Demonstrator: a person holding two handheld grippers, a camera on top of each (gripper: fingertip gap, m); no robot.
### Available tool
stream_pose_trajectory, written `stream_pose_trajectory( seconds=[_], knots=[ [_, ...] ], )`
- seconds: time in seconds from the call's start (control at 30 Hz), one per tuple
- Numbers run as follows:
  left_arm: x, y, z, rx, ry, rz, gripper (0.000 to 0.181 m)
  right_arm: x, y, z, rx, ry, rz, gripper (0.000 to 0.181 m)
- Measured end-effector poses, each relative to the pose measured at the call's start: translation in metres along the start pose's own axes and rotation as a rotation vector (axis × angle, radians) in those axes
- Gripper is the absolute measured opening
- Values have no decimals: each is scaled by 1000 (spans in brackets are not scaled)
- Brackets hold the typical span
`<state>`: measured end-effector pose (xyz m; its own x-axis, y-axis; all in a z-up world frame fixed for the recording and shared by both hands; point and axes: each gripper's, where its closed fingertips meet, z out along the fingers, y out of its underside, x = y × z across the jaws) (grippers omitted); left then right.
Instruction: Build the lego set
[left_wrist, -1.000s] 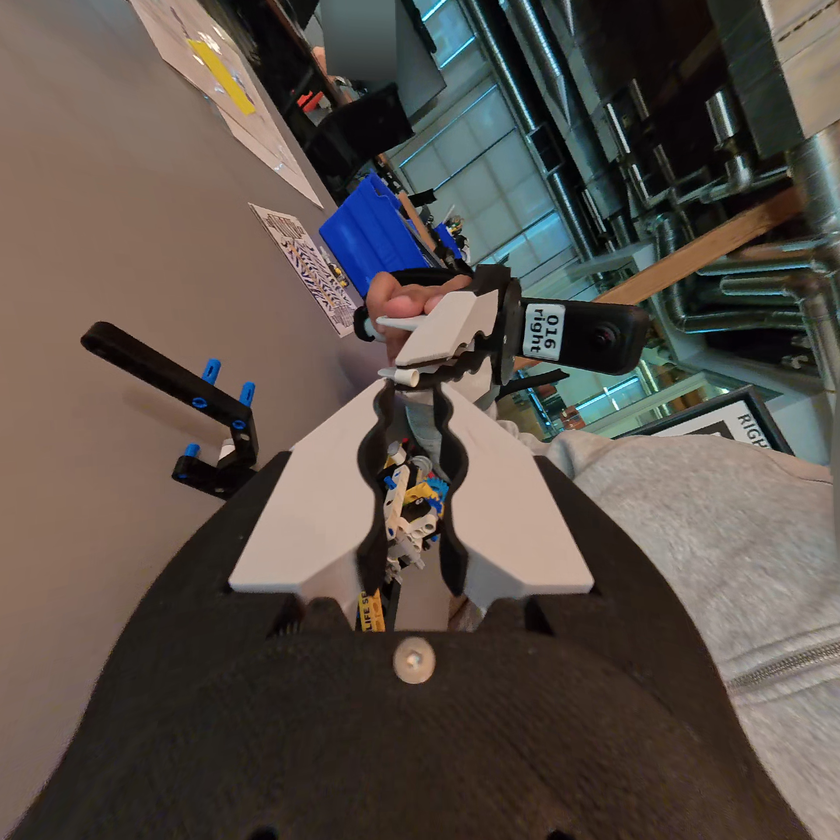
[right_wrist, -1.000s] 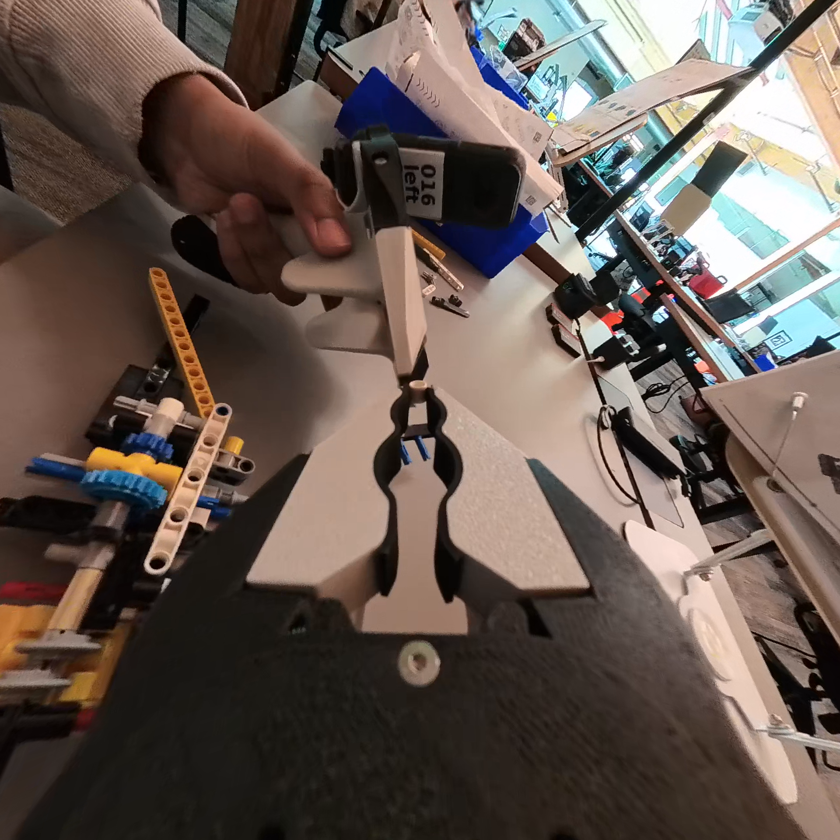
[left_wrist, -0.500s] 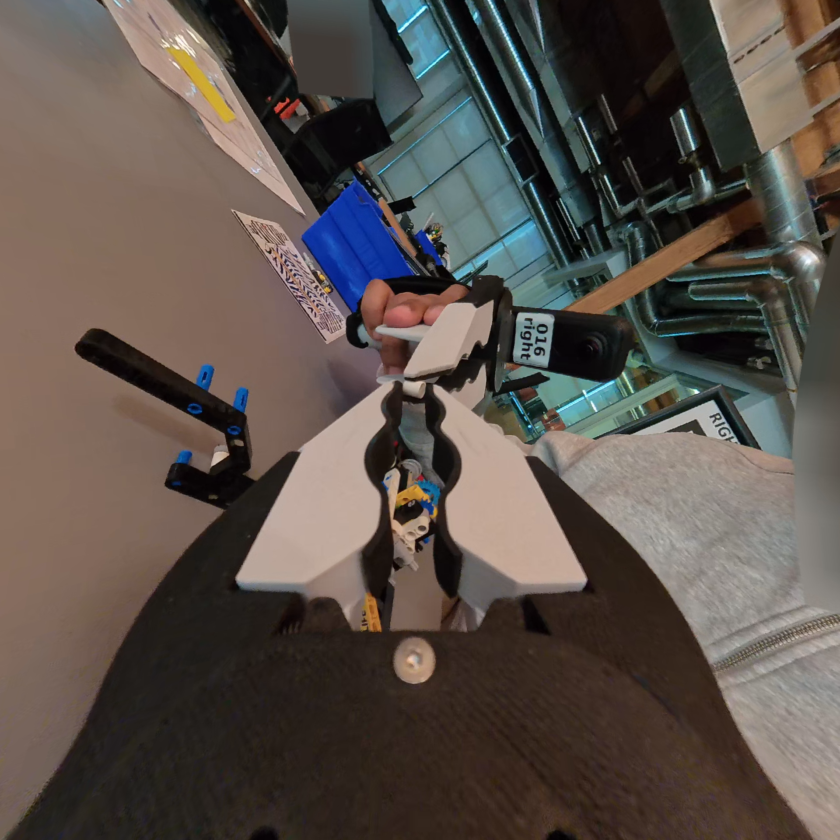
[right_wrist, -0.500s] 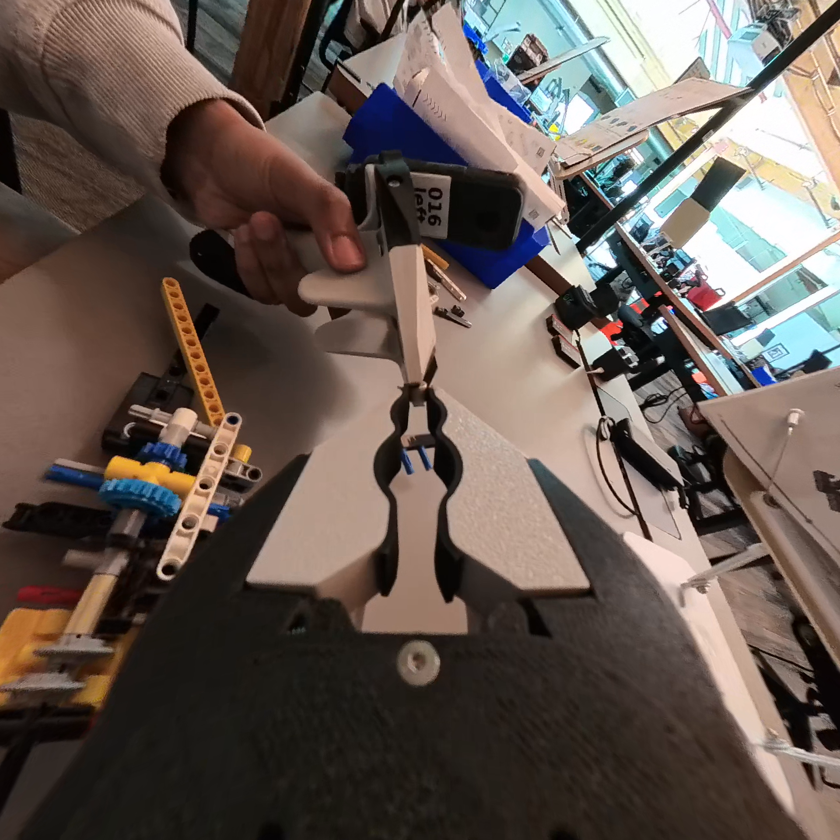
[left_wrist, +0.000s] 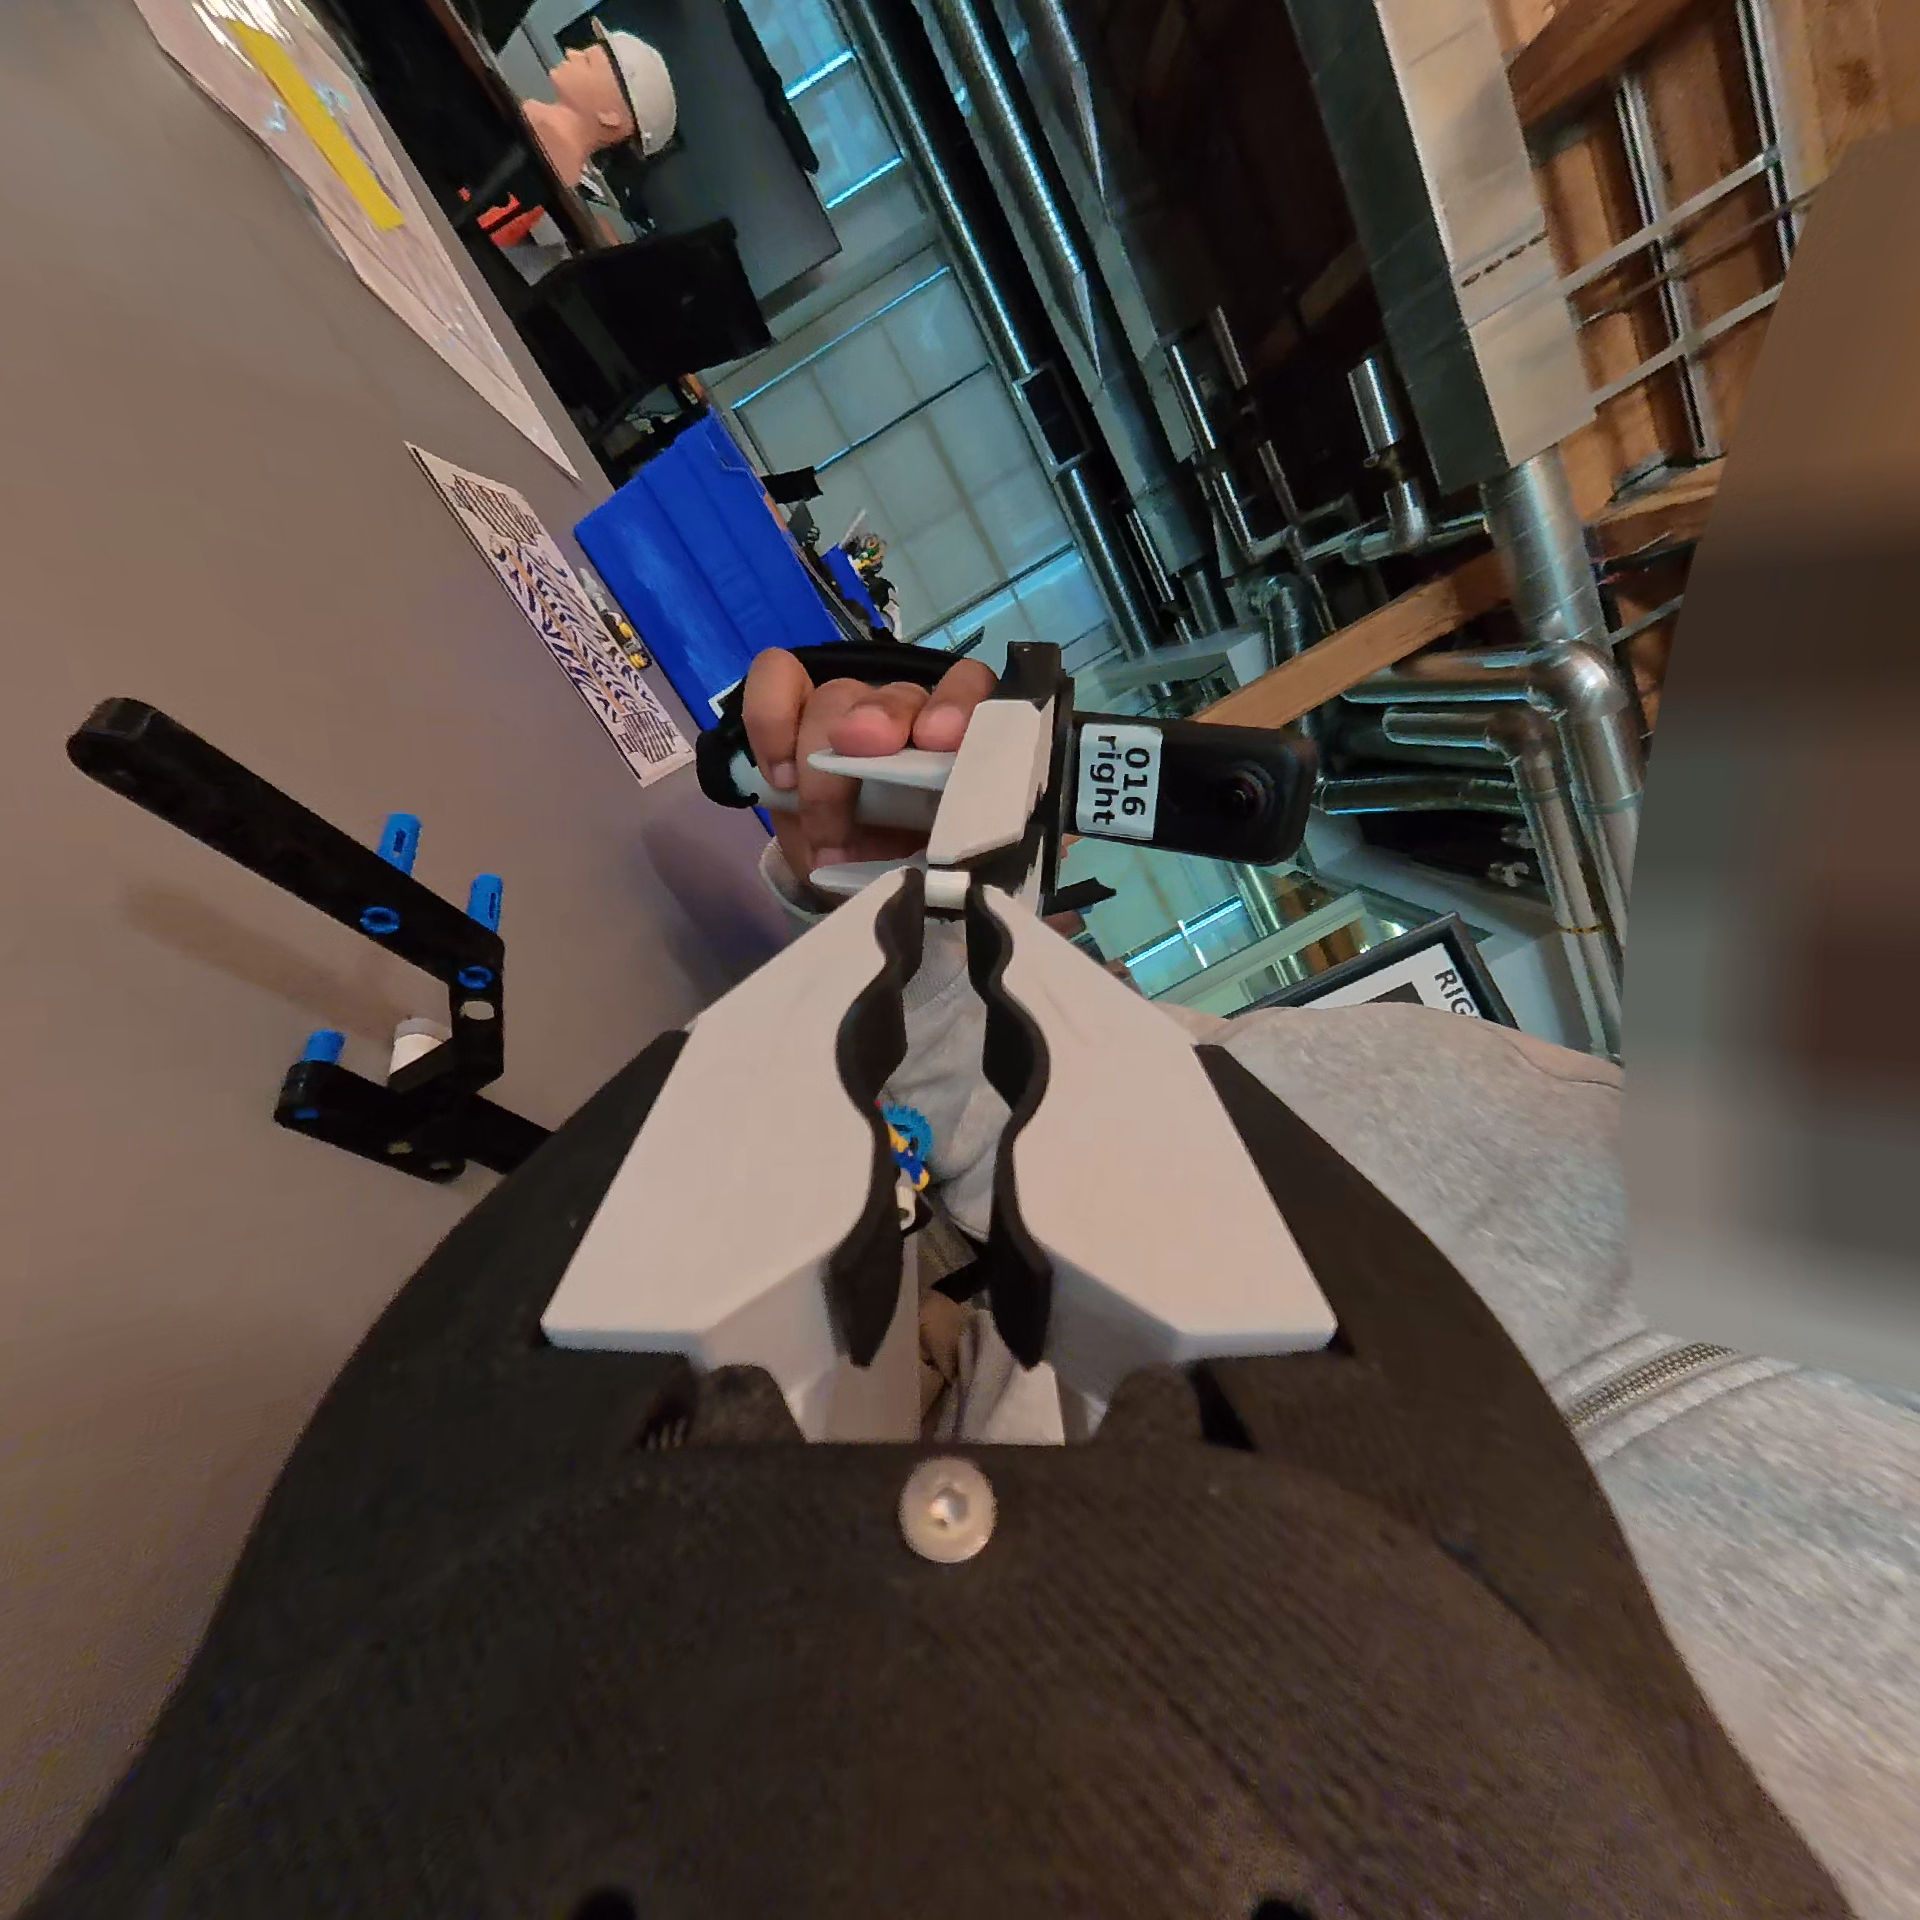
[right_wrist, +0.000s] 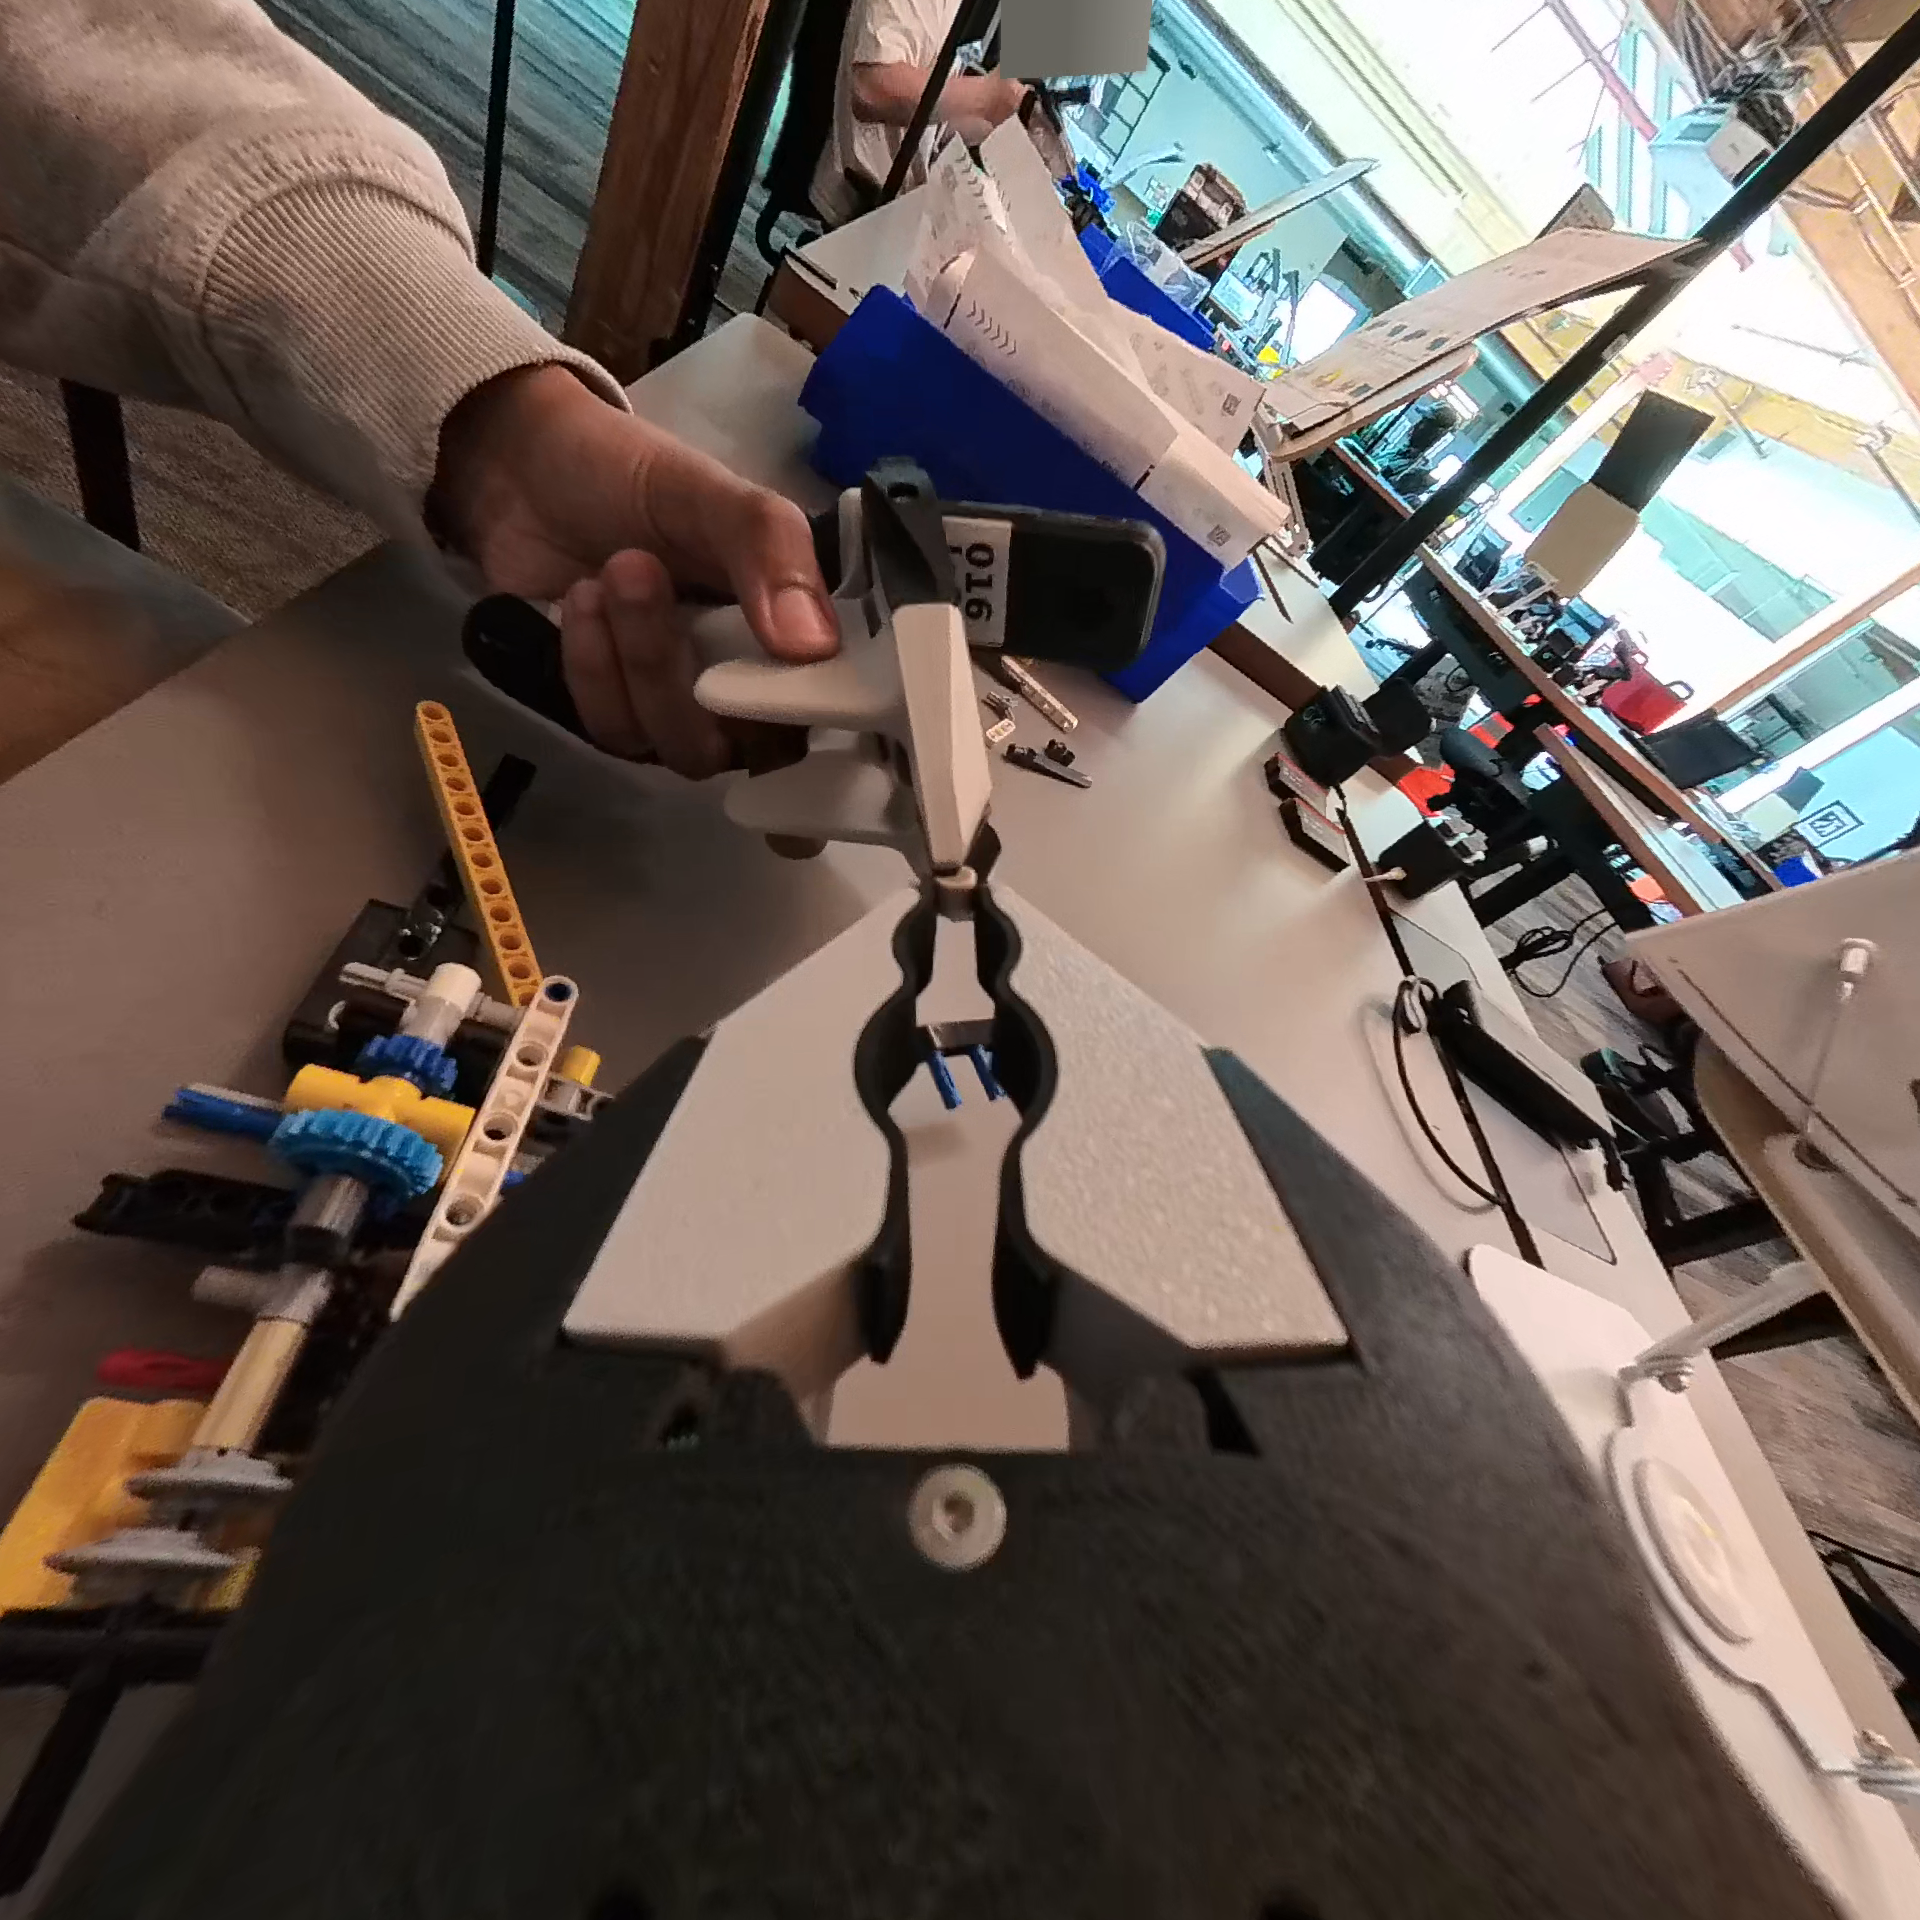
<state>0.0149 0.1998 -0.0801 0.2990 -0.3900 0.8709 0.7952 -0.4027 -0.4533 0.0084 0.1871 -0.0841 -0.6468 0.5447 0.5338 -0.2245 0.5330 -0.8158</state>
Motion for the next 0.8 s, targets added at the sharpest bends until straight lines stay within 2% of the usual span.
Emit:
stream_pose_trajectory(
  seconds=[0.2,0.33,0.5,0.8],
  knots=[
    [-3,0,-1,2,-10,-6,5,0,3,1,-15,3,5,5],
    [-8,-5,-4,33,-84,44,11,3,11,3,-53,21,-4,5],
    [-13,1,-1,-27,-192,139,10,2,12,4,-69,23,-18,5],
    [2,-2,2,15,-7,-26,6,4,-3,0,22,11,49,5]
  ],
)
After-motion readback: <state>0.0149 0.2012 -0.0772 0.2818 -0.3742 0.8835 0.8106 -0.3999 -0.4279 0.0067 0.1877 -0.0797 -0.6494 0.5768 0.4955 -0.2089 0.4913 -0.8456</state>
